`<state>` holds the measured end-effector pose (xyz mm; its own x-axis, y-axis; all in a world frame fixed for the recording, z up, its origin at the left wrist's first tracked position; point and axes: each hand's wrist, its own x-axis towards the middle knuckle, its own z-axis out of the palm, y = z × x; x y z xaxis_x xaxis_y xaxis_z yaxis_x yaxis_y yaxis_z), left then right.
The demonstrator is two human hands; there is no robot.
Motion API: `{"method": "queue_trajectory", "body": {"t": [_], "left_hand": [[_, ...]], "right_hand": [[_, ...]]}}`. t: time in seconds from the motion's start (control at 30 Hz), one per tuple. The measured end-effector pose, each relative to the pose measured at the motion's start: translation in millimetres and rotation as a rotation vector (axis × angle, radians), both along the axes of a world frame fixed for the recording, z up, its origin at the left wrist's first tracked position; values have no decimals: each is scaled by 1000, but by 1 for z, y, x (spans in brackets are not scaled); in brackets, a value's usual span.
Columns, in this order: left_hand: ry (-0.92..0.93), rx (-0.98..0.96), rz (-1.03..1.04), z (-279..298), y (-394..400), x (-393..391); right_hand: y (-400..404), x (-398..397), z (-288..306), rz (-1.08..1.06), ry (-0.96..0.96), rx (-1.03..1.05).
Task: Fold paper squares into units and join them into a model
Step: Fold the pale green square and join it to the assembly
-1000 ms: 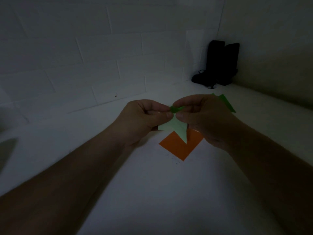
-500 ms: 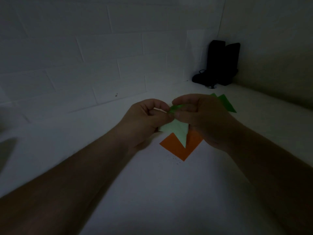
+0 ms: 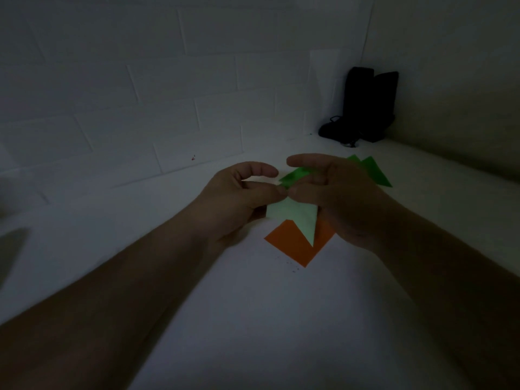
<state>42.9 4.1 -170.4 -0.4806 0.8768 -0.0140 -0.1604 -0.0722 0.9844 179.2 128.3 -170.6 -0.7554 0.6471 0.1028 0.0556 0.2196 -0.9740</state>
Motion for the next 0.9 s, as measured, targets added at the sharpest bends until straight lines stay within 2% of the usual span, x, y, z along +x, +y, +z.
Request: {"method": "queue_trajectory", "body": {"t": [0.17,0.33,0.63,0.9], "left_hand": [[-26,-36,-28,4,-2,-4],[-22,-45,-37,7,-4,-8],[-1,-42,-51,4,-2,-12],[-10,-58,-49,7,-5,-13]], "right_hand": [[7,2,0,0,39,-154],[7,5,2,7,-7,-112],[6,5,3,6,26,-170],[7,5,3,-19,-26,-162]]}}
